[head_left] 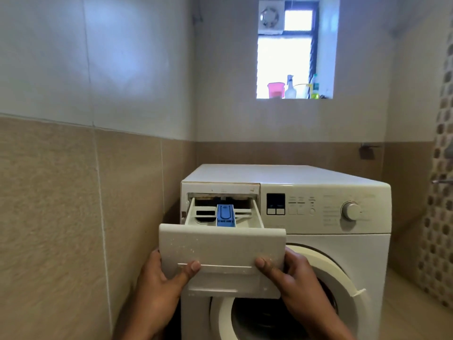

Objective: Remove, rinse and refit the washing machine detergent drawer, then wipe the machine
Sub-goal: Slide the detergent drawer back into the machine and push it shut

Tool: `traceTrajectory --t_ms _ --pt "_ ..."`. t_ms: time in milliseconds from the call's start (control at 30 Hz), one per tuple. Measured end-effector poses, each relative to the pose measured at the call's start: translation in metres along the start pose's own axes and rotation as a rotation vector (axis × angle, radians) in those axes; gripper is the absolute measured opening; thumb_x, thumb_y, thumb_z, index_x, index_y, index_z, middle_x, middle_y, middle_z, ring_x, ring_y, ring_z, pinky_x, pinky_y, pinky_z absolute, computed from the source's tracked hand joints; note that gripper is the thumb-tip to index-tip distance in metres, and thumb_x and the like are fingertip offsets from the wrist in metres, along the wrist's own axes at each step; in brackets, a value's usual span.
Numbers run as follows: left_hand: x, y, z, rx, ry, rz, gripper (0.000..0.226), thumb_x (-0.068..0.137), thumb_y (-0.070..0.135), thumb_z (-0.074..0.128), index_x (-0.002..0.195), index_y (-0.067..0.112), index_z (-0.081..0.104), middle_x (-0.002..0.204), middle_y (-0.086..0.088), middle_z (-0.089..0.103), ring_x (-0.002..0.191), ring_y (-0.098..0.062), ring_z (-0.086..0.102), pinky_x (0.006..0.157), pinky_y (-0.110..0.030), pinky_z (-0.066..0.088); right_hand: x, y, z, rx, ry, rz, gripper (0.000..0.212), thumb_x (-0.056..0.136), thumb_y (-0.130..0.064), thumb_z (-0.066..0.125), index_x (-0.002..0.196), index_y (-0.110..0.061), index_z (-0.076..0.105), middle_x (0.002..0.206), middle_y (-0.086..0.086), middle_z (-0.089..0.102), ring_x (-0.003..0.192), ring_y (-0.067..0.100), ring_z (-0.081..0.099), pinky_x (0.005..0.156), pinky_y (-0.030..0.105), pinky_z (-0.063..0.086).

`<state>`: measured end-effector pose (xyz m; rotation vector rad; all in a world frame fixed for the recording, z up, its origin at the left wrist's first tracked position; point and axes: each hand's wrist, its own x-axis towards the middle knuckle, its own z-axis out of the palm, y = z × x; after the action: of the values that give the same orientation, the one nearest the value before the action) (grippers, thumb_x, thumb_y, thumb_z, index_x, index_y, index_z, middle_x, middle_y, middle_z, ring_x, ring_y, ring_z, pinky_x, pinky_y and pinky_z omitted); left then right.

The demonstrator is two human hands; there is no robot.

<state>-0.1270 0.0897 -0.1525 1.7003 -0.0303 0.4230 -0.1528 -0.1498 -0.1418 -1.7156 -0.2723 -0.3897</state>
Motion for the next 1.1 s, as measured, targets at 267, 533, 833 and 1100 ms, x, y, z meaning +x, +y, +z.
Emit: traceTrajectory --t_ms 267,533,833,1100 --pt "0.007 0.004 -0.005 -0.015 0.006 0.059 0.044 0.072 0.023 0.083 0.109 0.019 0.06 0.099 0.002 0.074 0.094 -0.017 0.07 0.083 -0.034 0.055 0.006 -0.006 0.005 0.022 -0.013 0.0 0.042 0.078 -0.038 0.07 0.116 -0.02 0.066 0.106 -0.006 0.075 0.101 0.009 0.07 0.09 0.034 0.057" --pt "0.006 0.009 -0.002 -0.017 -0.026 0.095 0.053 0.066 0.039 0.082 0.112 0.028 0.059 0.103 0.003 0.073 0.097 -0.013 0.068 0.089 -0.036 0.054 0.01 -0.011 -0.002 -0.001 -0.019 0.004 0.039 0.079 -0.037 0.068 0.116 -0.025 0.064 0.105 -0.011 0.075 0.097 0.003 0.069 0.081 0.022 0.057" --pt "0.015 0.009 -0.004 -0.013 -0.077 0.121 0.056 0.068 0.039 0.079 0.117 0.023 0.056 0.108 0.001 0.071 0.102 -0.014 0.067 0.093 -0.035 0.053 0.015 -0.012 -0.003 -0.029 0.008 0.015 0.044 0.076 -0.042 0.069 0.116 -0.024 0.066 0.103 -0.01 0.075 0.099 0.007 0.069 0.091 0.036 0.057" --pt "0.018 0.008 -0.009 -0.054 -0.101 0.161 0.055 0.07 0.035 0.079 0.119 0.022 0.058 0.105 0.003 0.074 0.094 -0.003 0.069 0.079 -0.018 0.052 0.016 -0.009 0.003 -0.024 0.046 0.025 0.048 0.073 -0.044 0.072 0.115 -0.022 0.067 0.103 -0.008 0.075 0.099 0.011 0.069 0.09 0.038 0.057"
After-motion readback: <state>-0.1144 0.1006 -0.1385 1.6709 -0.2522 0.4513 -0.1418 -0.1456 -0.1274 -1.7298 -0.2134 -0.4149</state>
